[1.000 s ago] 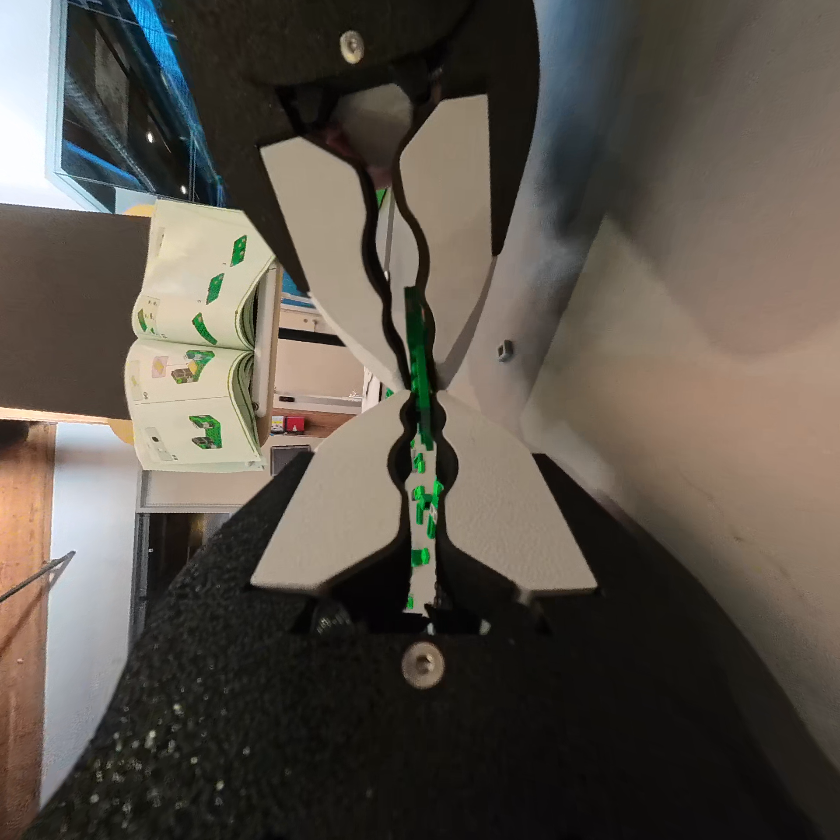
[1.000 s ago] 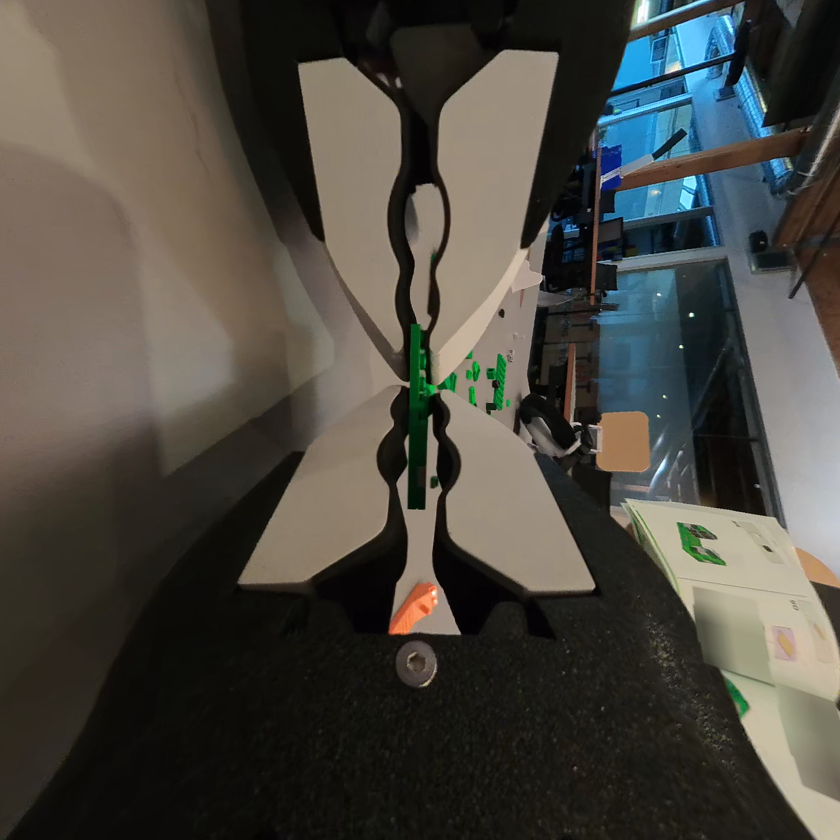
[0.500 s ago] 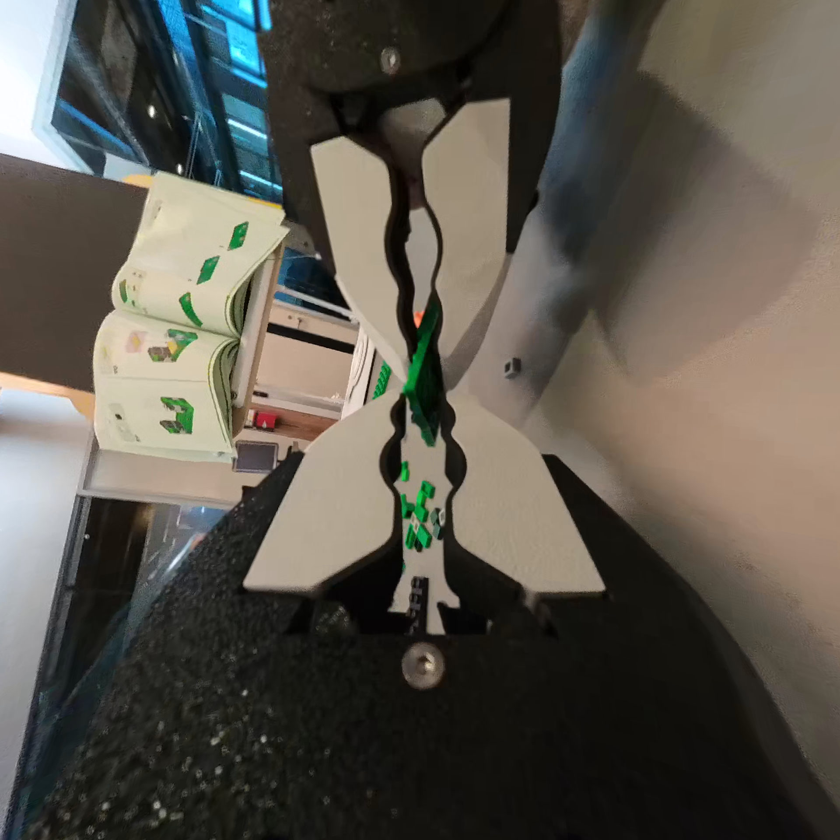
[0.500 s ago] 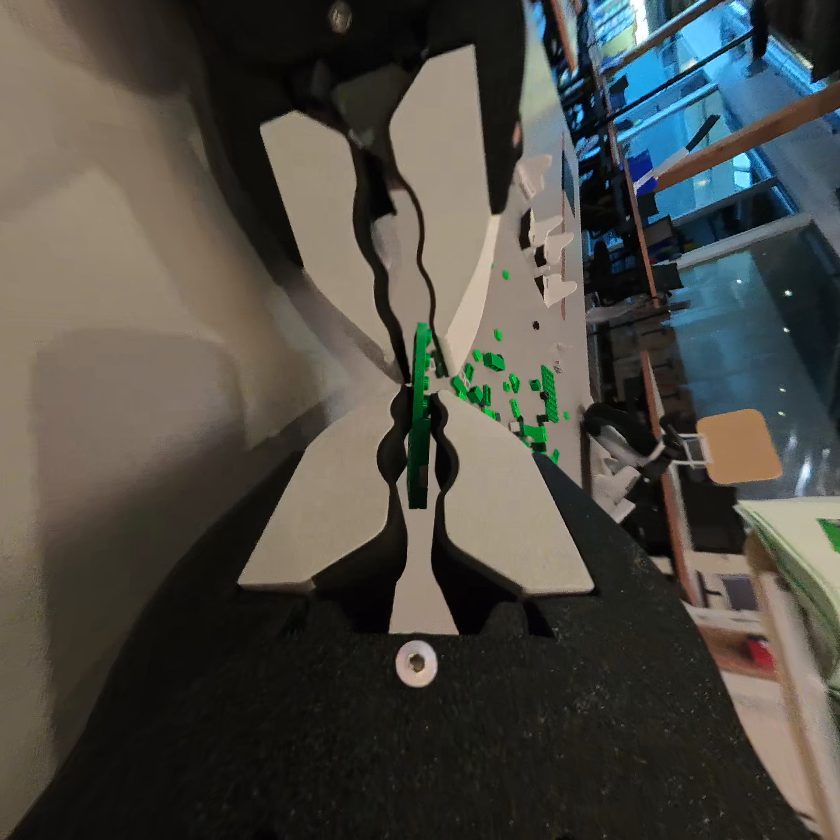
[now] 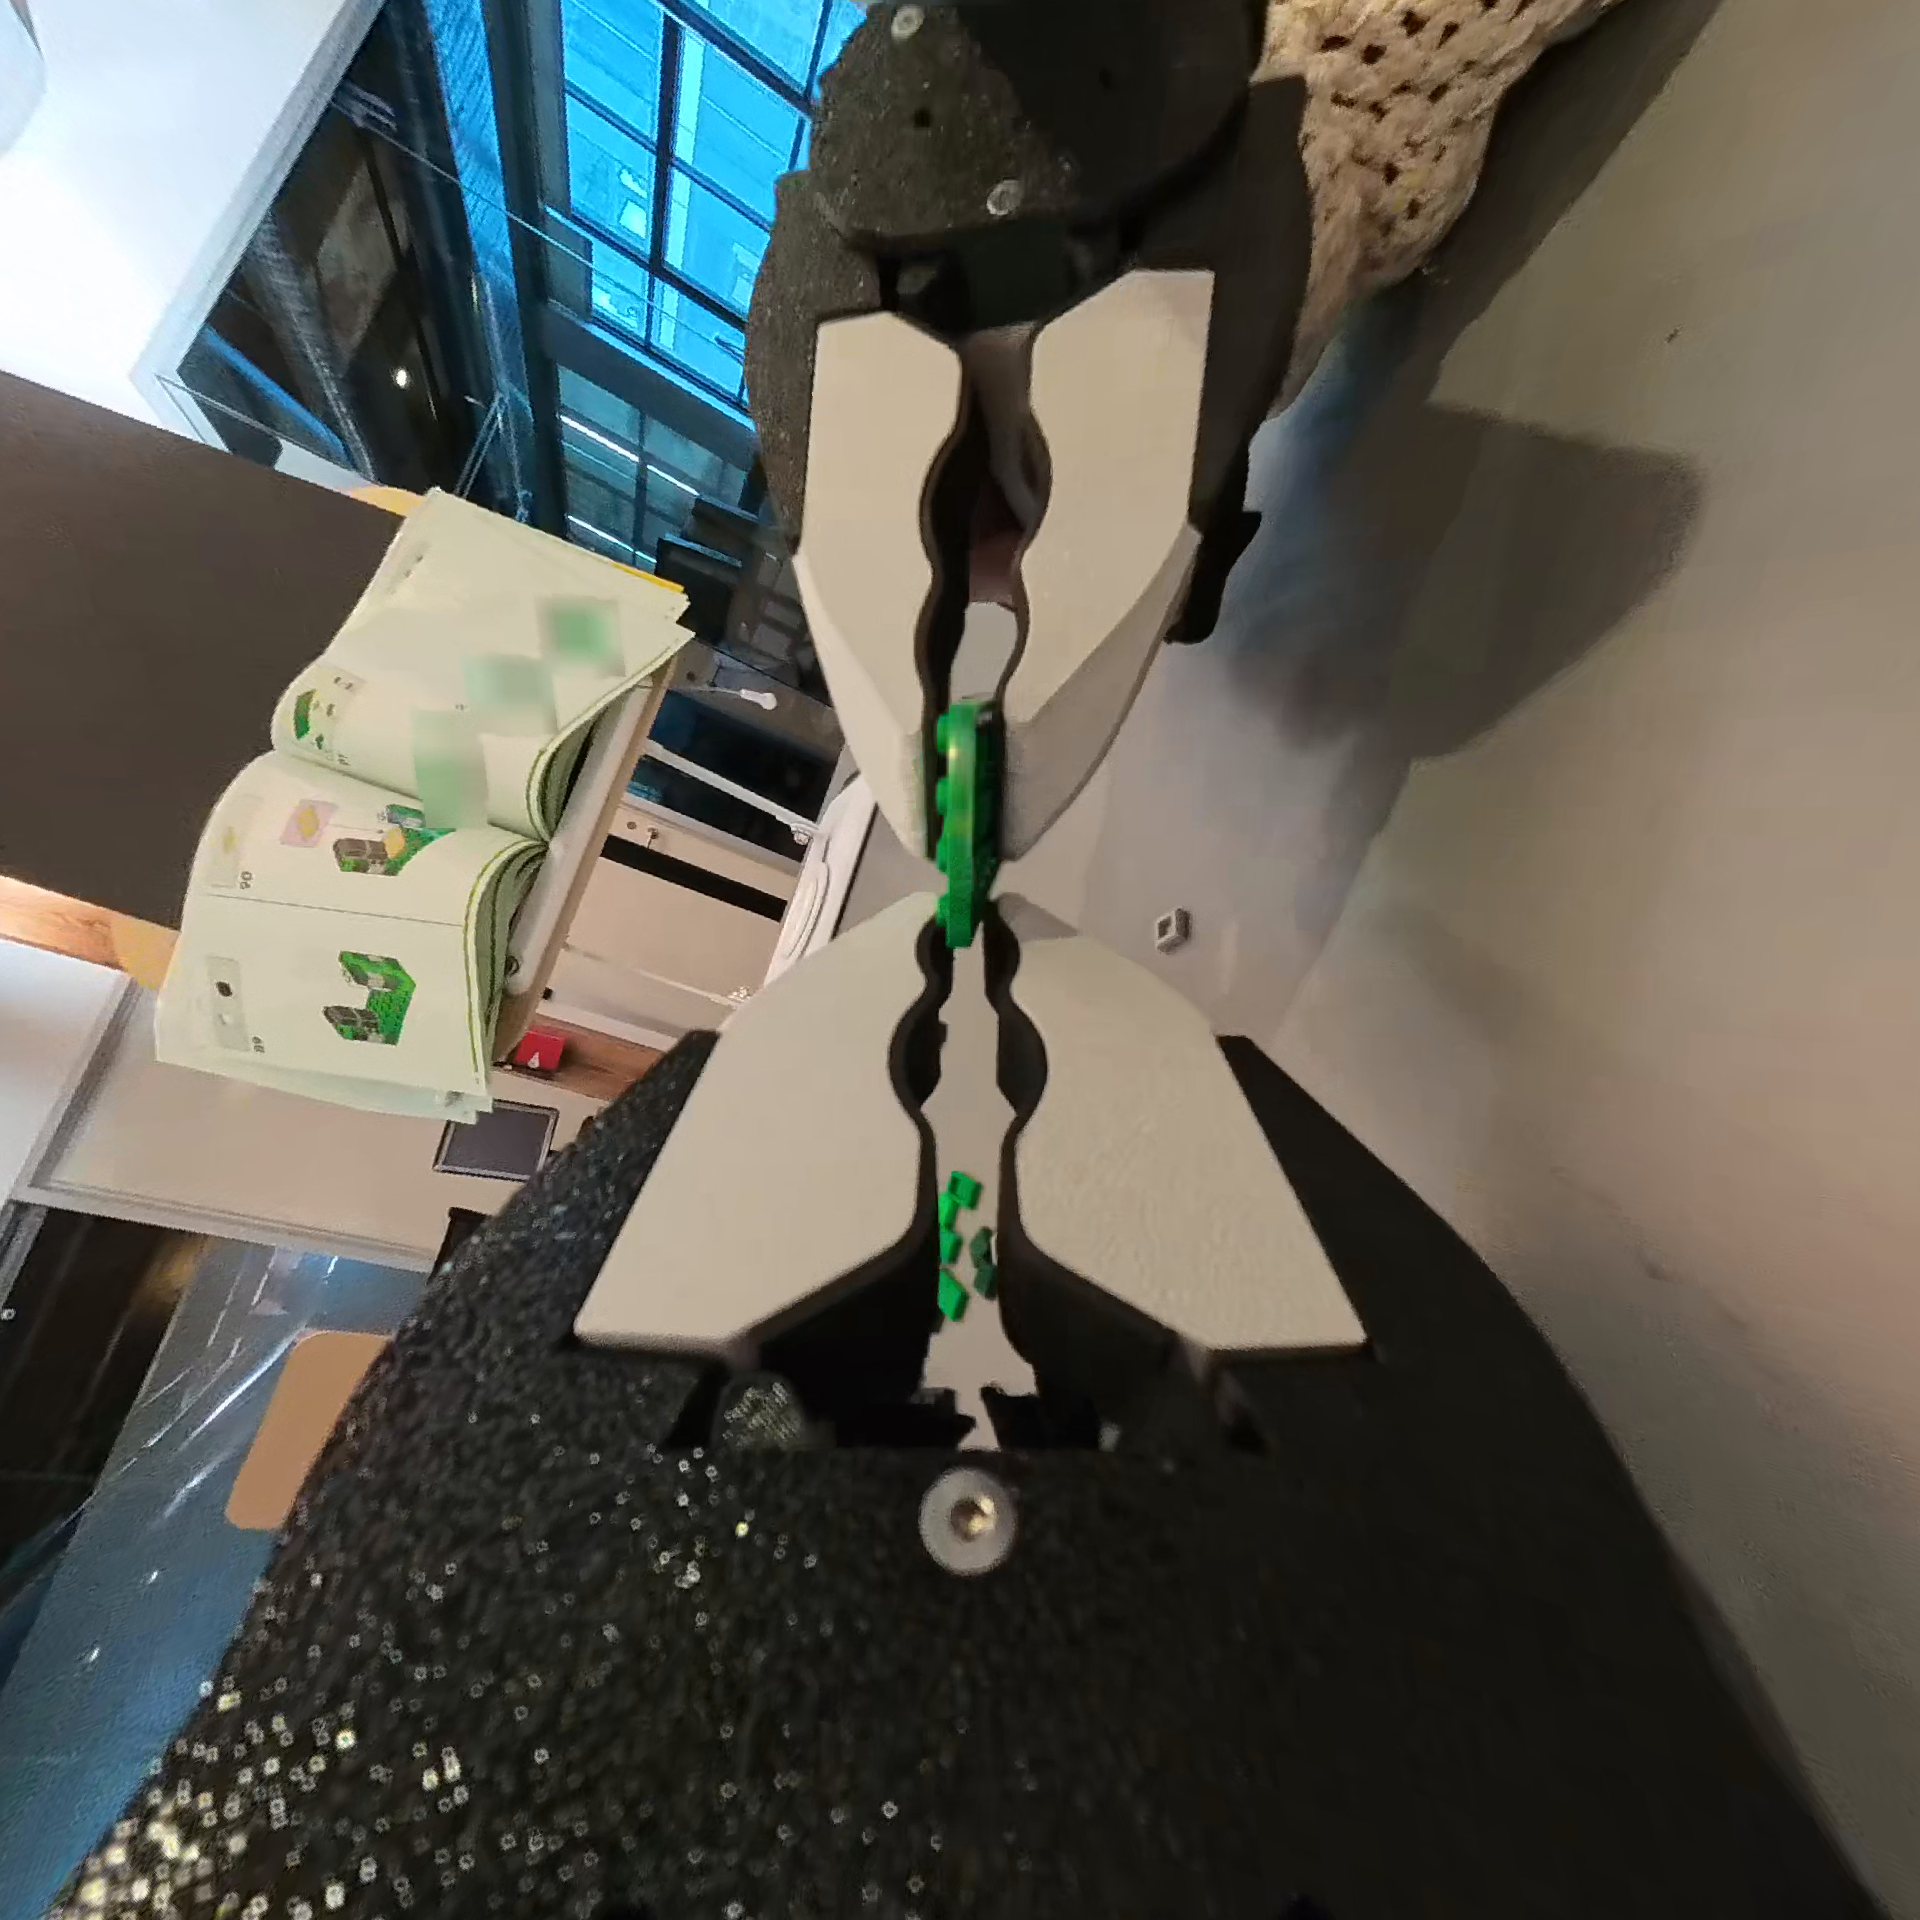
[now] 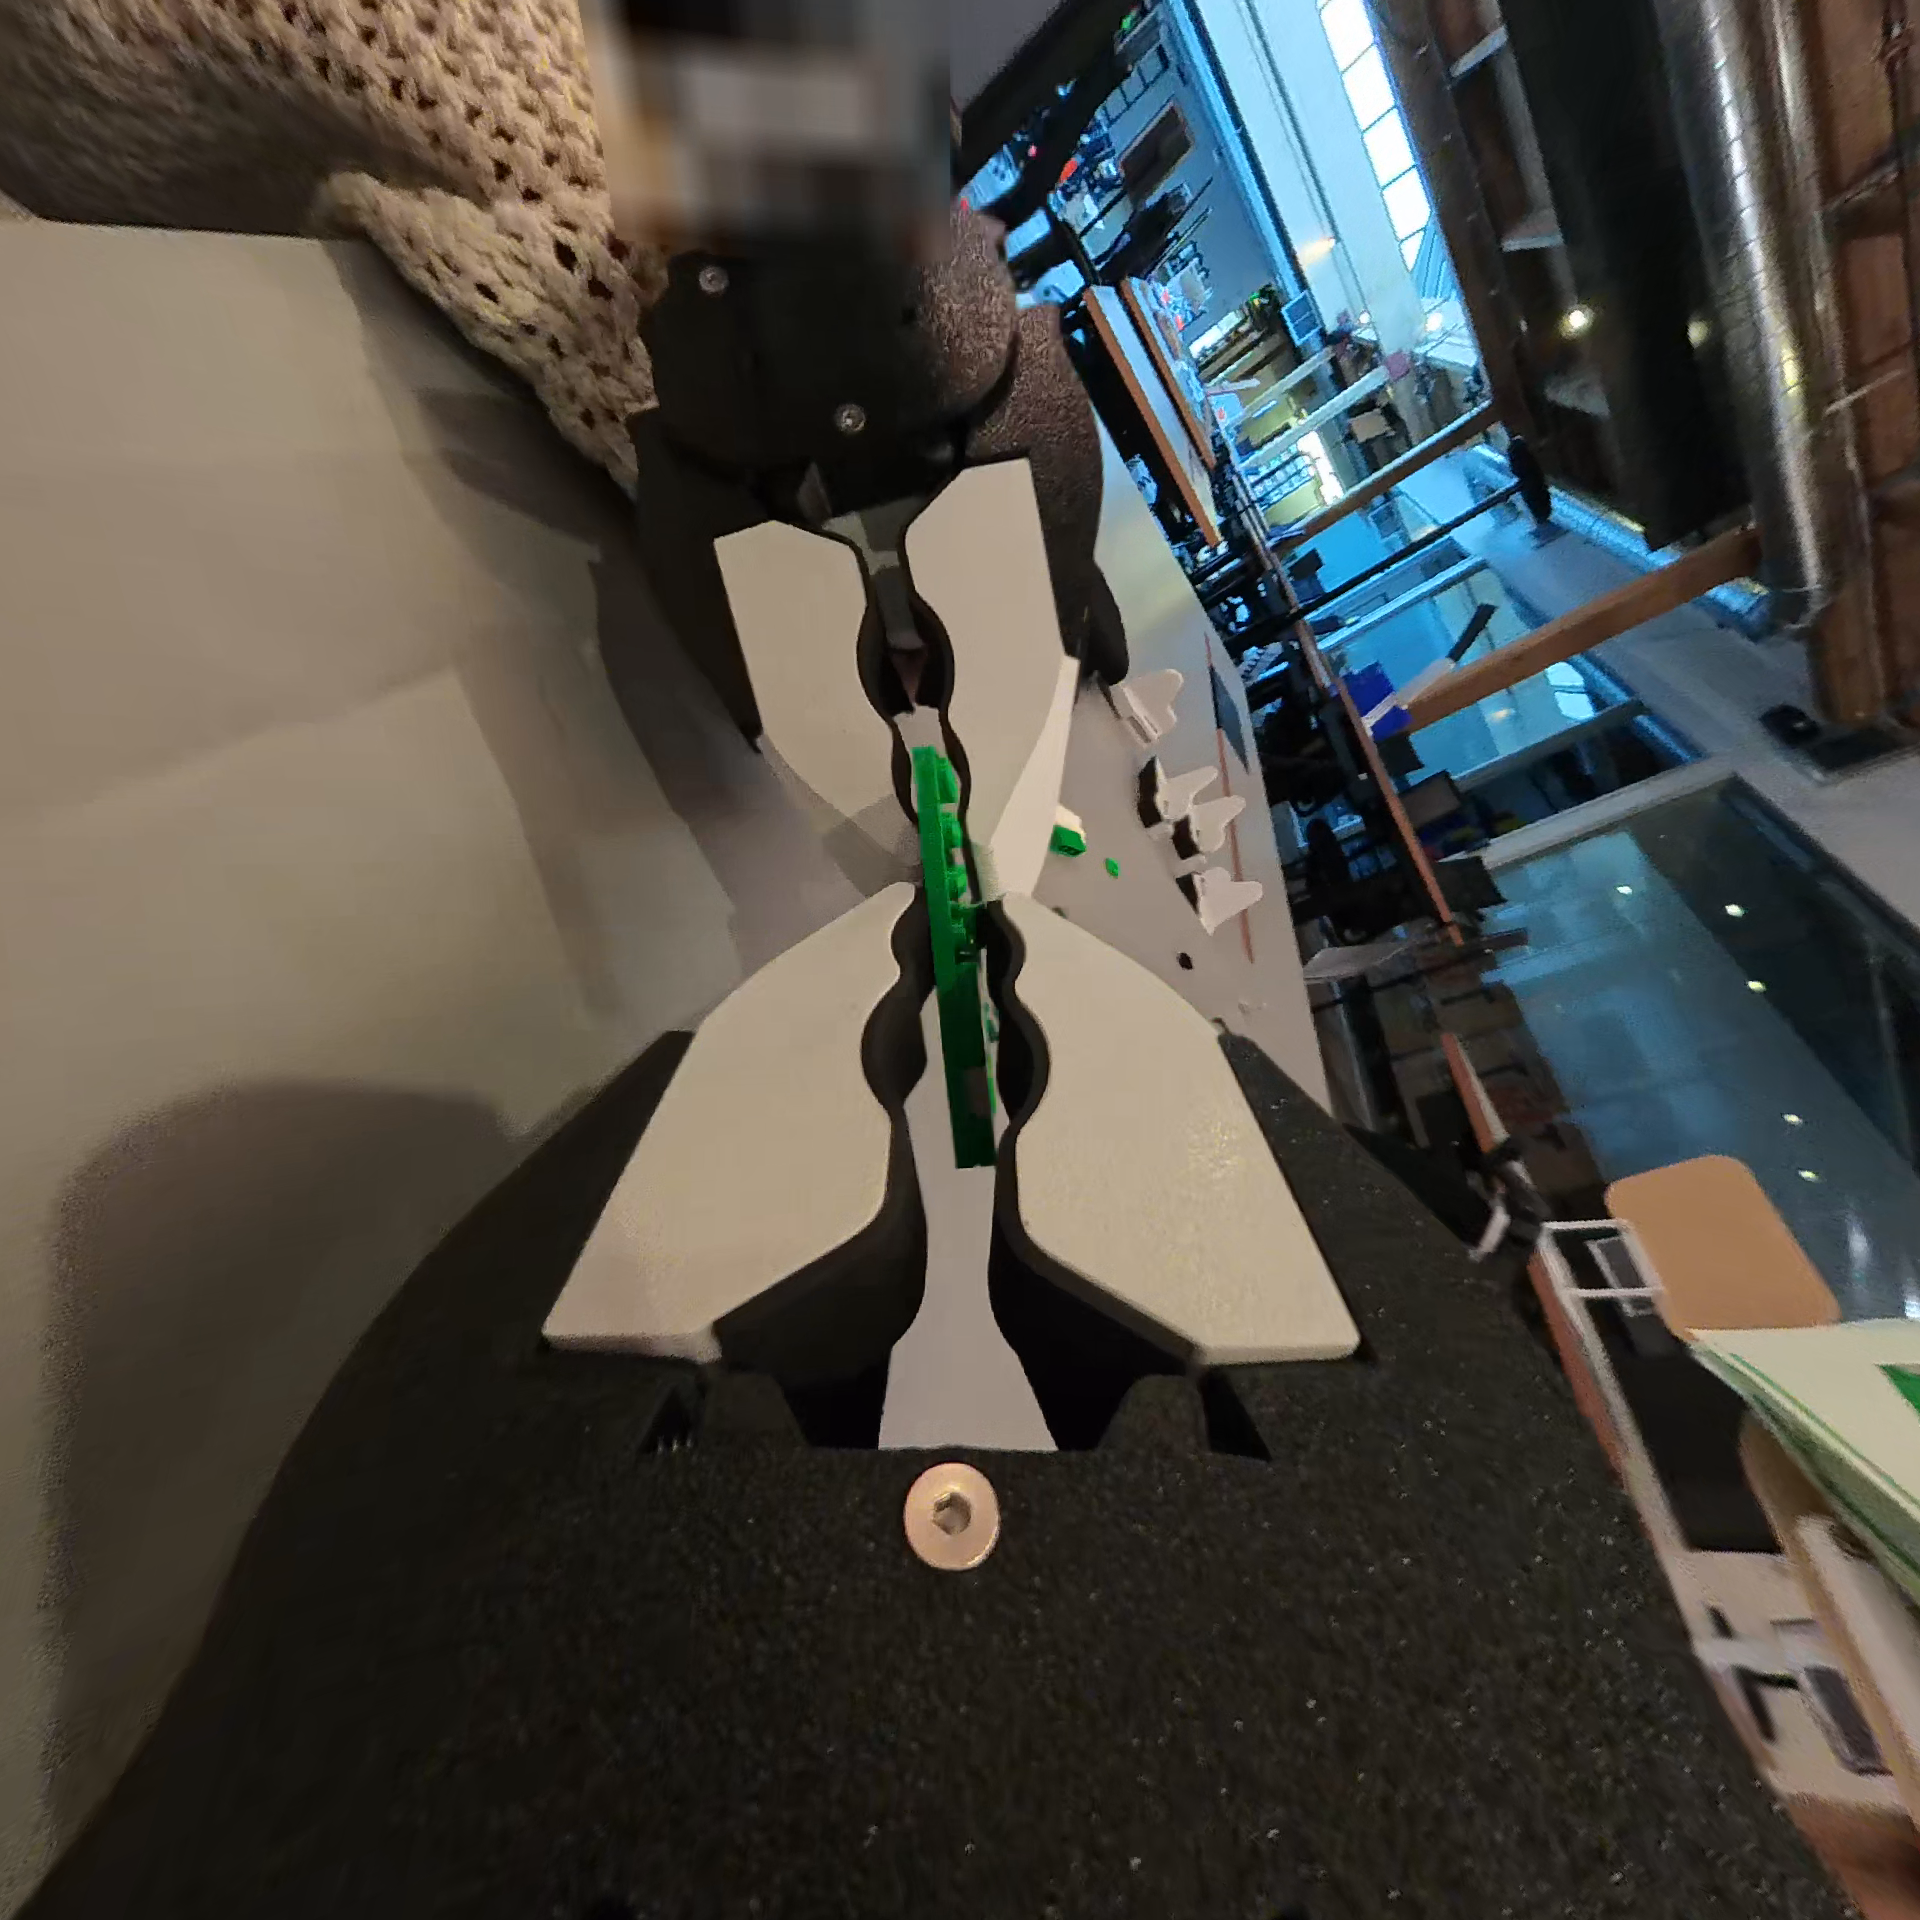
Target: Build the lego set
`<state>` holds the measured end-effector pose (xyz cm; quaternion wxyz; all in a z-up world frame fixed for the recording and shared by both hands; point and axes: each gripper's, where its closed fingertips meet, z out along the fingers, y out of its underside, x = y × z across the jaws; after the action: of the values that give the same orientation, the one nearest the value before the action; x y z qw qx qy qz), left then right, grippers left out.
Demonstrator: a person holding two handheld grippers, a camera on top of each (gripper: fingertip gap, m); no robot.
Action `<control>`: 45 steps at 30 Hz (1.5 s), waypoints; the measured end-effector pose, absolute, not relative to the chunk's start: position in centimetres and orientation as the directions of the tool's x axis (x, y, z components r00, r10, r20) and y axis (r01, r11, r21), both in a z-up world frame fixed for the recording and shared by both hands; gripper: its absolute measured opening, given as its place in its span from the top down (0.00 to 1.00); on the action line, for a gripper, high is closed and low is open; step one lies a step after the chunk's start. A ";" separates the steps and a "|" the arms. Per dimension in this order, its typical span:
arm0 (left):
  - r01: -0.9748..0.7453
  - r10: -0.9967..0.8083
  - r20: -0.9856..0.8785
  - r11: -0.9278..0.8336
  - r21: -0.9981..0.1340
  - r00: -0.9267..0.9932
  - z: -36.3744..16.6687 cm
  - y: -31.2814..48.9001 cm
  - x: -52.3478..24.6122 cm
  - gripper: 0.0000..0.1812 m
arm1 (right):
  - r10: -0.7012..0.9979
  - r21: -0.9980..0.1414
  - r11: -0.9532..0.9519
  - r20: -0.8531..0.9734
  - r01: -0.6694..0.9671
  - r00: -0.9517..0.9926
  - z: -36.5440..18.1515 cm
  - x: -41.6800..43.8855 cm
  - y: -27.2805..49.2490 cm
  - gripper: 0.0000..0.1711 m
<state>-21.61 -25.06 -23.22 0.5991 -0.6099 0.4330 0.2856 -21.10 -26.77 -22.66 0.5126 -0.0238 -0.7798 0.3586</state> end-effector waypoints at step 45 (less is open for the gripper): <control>-0.755 -0.227 -0.808 0.289 -0.589 0.544 -21.5 -26.6 -19.5 0.95 | 0.426 -0.646 0.651 0.745 -0.398 -0.513 -21.2 -19.1 -28.2 0.96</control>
<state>-19.49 -26.57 -21.52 0.6743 -0.5632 0.4358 0.1957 -19.06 -28.19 -21.21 0.4934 -0.0090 -0.7631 0.4174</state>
